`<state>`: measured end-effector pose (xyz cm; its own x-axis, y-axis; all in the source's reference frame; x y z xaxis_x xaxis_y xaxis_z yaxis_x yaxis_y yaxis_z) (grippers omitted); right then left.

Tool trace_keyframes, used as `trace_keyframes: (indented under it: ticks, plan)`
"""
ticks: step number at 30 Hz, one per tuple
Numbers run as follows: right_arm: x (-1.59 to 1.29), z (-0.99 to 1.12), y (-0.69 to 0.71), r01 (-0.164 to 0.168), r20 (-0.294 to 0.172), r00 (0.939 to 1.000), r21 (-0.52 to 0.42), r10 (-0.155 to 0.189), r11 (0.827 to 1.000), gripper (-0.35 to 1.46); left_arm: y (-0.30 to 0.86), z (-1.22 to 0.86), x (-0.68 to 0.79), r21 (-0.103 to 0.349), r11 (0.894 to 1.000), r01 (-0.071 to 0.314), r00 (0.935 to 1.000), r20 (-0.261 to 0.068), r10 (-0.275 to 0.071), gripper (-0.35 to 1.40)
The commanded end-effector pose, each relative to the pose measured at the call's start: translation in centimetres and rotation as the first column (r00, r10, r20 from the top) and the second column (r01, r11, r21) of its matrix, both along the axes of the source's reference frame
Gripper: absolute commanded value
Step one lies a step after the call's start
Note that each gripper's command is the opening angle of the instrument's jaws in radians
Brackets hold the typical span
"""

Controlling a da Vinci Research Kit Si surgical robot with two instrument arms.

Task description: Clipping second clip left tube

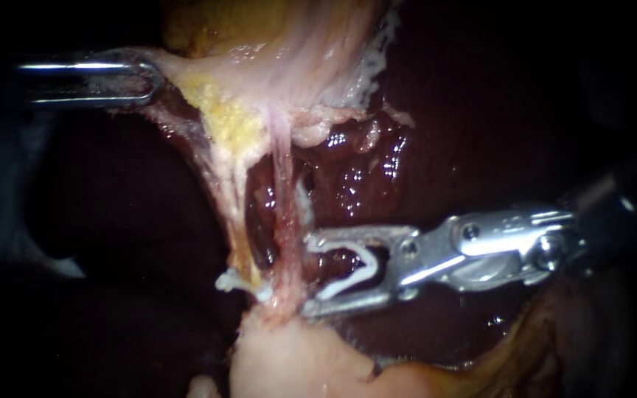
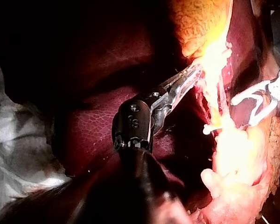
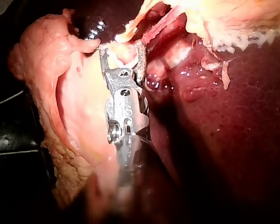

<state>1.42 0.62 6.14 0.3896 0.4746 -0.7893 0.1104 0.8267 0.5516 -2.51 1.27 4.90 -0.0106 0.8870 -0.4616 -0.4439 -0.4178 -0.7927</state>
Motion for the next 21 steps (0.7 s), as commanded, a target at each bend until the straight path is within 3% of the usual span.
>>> trace_keyframes:
  ticks: [1,21]
  plan:
    - [0.03,0.02,0.00,-0.002,-0.002,1.0000,0.002,0.002,1.000,0.50,0.00,0.00,0.00,0.000,1.000,-0.002,1.0000,0.001,0.002,-0.35]
    - [0.32,0.54,0.18,-0.008,-0.002,1.0000,0.028,0.009,1.000,0.50,-0.02,0.02,-0.04,-0.001,1.000,-0.004,1.0000,0.003,0.004,-0.35]
